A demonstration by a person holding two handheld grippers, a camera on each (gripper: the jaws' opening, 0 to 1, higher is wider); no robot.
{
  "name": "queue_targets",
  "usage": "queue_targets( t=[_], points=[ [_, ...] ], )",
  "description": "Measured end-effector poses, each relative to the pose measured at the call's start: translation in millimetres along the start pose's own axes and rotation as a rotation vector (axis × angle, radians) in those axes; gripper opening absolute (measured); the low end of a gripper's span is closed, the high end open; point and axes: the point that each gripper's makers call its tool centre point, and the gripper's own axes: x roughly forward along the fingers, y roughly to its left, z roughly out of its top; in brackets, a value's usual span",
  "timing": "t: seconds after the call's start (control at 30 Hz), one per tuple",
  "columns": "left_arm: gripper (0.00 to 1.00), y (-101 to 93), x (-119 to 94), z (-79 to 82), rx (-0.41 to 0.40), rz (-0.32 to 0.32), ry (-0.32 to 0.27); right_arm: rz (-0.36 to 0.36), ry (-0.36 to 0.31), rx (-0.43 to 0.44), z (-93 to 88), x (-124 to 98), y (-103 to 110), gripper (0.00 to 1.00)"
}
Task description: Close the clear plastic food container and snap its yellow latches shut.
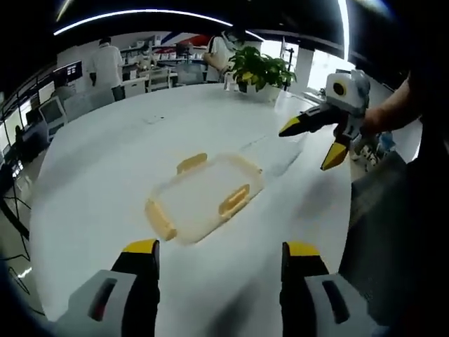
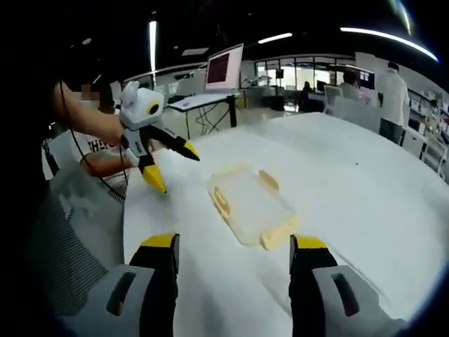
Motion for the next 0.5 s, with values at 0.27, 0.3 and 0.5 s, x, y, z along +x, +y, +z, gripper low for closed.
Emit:
queue_targets(
  t=[0.27, 0.3, 0.5],
  points=[
    [0.64, 11.1, 3, -1.0, 0.051, -0.008, 0.043, -0.008, 0.0, 0.026, 6.6, 9, -13, 0.6],
    [0.64, 12.2, 4, -0.7, 0.058, -0.008, 0.046, -0.011, -0.002, 0.025, 7.5, 10, -15, 0.6],
    [0.63, 14.6, 7, -1.5, 0.091, -0.018, 0.068, -0.013, 0.032, -0.026, 6.2, 14, -22, 0.59]
  ],
)
